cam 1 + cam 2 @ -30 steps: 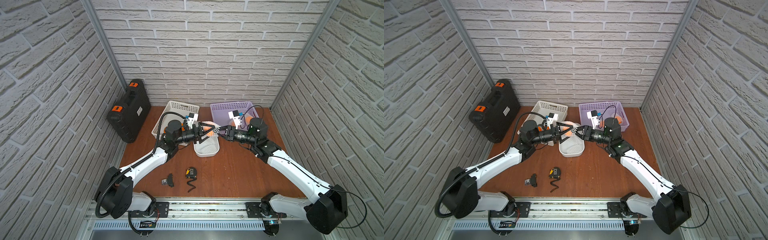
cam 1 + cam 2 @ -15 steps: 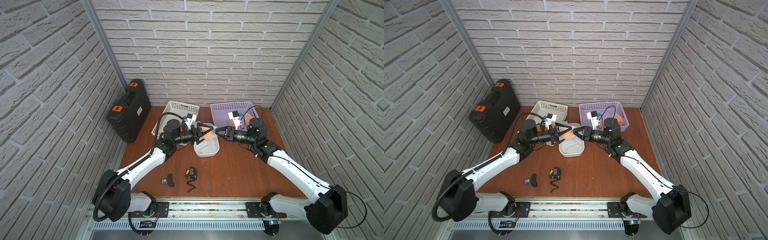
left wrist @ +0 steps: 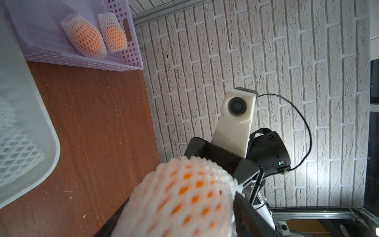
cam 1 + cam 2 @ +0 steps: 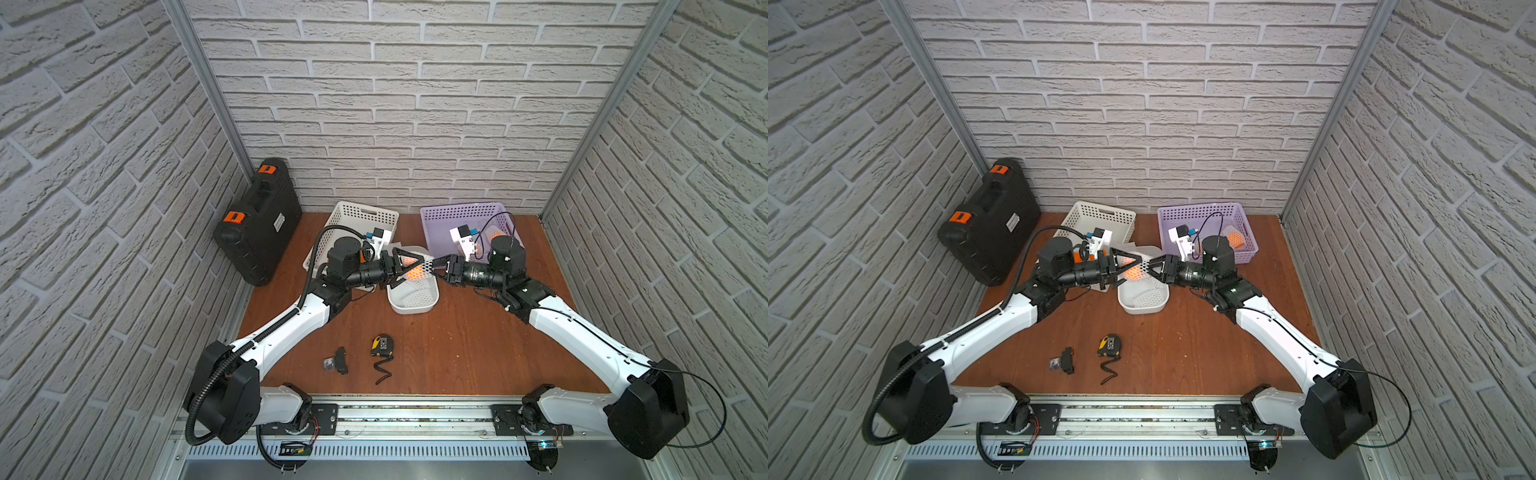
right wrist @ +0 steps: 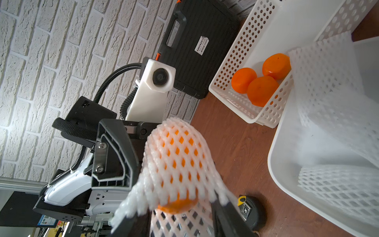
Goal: Remove foam nets from oranges
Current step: Remove the foam net from the orange.
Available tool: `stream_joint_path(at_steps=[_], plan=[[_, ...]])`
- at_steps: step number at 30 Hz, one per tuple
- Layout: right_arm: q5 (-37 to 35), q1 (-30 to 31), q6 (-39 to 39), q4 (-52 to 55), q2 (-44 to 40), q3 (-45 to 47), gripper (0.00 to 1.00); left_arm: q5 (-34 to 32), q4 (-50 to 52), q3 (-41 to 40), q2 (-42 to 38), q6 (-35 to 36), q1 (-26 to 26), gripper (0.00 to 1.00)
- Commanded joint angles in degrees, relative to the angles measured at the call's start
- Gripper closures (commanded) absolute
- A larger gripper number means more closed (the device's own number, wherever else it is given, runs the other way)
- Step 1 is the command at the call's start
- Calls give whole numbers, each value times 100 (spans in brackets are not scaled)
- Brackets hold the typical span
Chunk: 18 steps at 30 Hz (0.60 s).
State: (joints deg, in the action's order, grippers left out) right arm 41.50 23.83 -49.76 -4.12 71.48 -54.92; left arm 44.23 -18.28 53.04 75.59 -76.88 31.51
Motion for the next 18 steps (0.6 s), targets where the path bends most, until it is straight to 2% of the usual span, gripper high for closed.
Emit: stream_joint_path(at_steps=[1,7,10,13,18], plan=[[73,48,161,18,-73,-10,52,86,-88,191,-102,130,-34,27],[173,63,123,-147,5,58,47,54,-19,258,-69,156,-35,24],[241,92,72,-343,40,95,44,54,-34,265,-8,122,-22,30],[230,102,73,-369,76,95,48,33,-44,282,26,109,7,35],[194,104,28,-475,51,147,56,44,63,332,57,171,7,35]])
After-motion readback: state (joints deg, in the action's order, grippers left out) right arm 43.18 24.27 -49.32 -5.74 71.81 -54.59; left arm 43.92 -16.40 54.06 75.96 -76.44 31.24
